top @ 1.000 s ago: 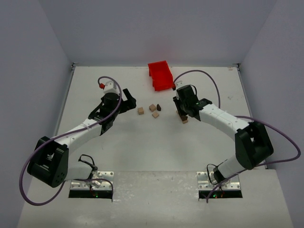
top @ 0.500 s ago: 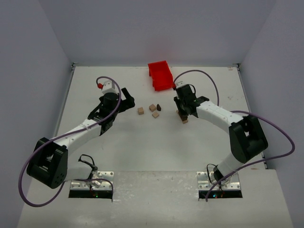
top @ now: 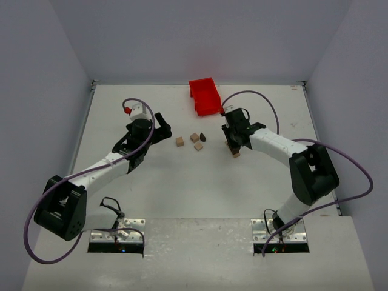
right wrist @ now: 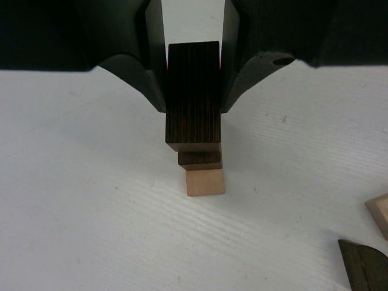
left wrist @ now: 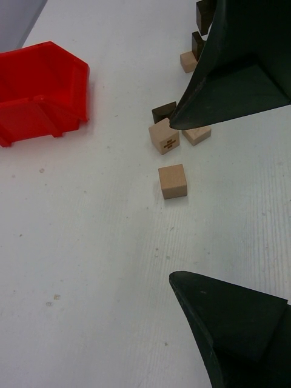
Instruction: Build the wood block tower
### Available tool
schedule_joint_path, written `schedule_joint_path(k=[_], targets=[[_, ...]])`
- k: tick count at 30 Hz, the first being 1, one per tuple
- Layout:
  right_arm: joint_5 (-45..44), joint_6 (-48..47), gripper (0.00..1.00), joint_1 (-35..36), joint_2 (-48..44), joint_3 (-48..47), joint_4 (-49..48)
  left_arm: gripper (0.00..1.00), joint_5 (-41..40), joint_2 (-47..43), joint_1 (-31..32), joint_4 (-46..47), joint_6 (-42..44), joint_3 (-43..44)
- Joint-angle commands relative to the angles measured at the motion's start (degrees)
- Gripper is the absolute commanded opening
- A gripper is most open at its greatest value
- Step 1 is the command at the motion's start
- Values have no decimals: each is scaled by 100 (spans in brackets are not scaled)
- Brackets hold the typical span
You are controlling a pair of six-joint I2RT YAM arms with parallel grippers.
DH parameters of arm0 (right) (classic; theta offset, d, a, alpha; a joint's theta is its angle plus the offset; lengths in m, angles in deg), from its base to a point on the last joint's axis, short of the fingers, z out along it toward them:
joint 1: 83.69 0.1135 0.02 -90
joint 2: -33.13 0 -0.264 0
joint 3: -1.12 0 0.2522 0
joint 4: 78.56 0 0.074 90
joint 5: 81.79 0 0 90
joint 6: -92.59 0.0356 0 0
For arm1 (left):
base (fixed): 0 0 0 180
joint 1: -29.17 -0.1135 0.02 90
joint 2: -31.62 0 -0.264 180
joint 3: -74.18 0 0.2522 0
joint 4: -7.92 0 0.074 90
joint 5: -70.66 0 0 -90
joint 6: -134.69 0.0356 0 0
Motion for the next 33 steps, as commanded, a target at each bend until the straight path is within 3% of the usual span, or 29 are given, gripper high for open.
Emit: schedule_joint_path(k=[1, 33], targets=[[23, 85, 33, -34, 7, -219, -206, 100, -41, -167, -7, 240, 20, -24], [-37, 151, 37, -51, 92, -251, -316, 100, 251, -176, -16, 333, 72, -17]])
